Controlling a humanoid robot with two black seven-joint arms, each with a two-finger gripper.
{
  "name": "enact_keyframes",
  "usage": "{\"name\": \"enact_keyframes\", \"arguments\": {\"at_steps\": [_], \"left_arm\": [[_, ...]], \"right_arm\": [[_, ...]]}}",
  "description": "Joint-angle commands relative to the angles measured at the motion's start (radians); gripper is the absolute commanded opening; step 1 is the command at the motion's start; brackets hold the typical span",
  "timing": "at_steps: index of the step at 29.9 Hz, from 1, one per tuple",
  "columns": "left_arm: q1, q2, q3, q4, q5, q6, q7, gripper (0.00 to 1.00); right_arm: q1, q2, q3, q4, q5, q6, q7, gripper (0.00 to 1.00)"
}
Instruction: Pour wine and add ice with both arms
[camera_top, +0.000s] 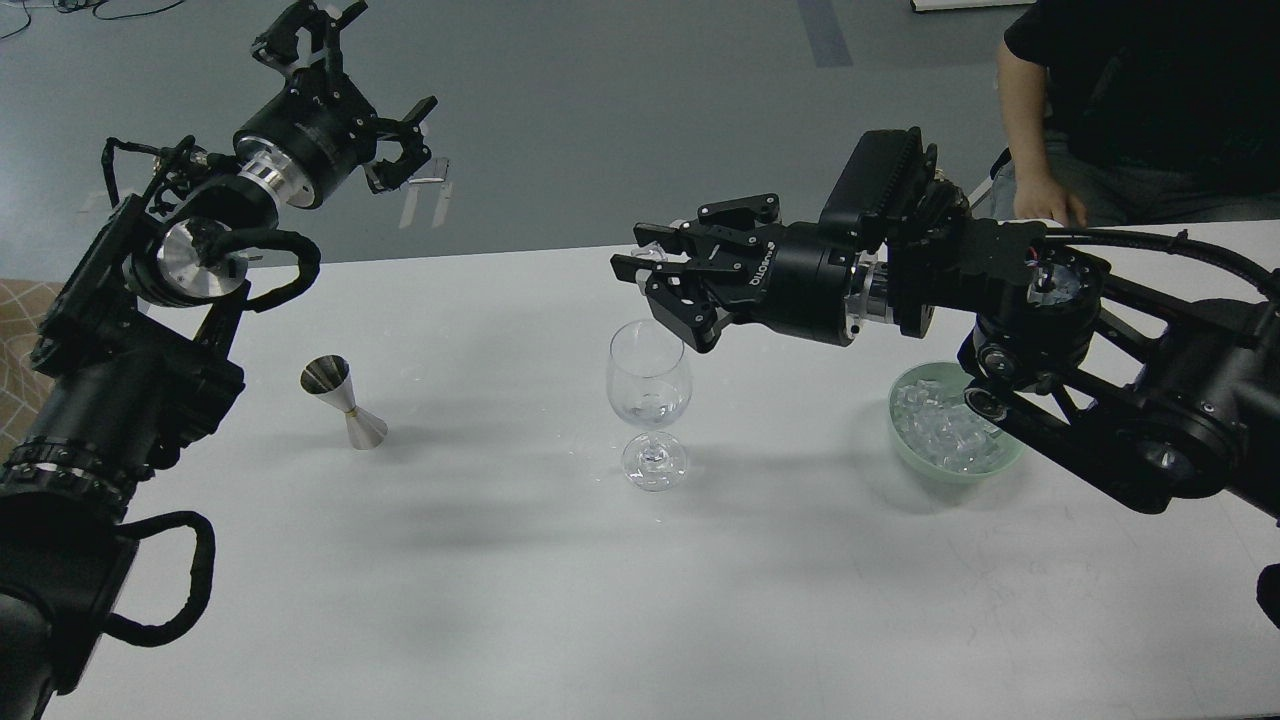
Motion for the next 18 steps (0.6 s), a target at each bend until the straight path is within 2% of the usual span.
{"name": "enact_keyframes", "arguments": {"at_steps": [1,18], "left_arm": [[-0.002,-0.001,0.0,0.0,0.0,0.0,-0.001,0.98],[0.003,-0.006,-0.001,0.0,-0.007,-0.002,-0.003,0.98]], "right_arm": [[-0.006,0.0,-0.005,0.023,0.003,0.066,0.009,0.15],[-0.008,0.002,-0.051,0.02,0.001,0.105,0.002,0.17]]}}
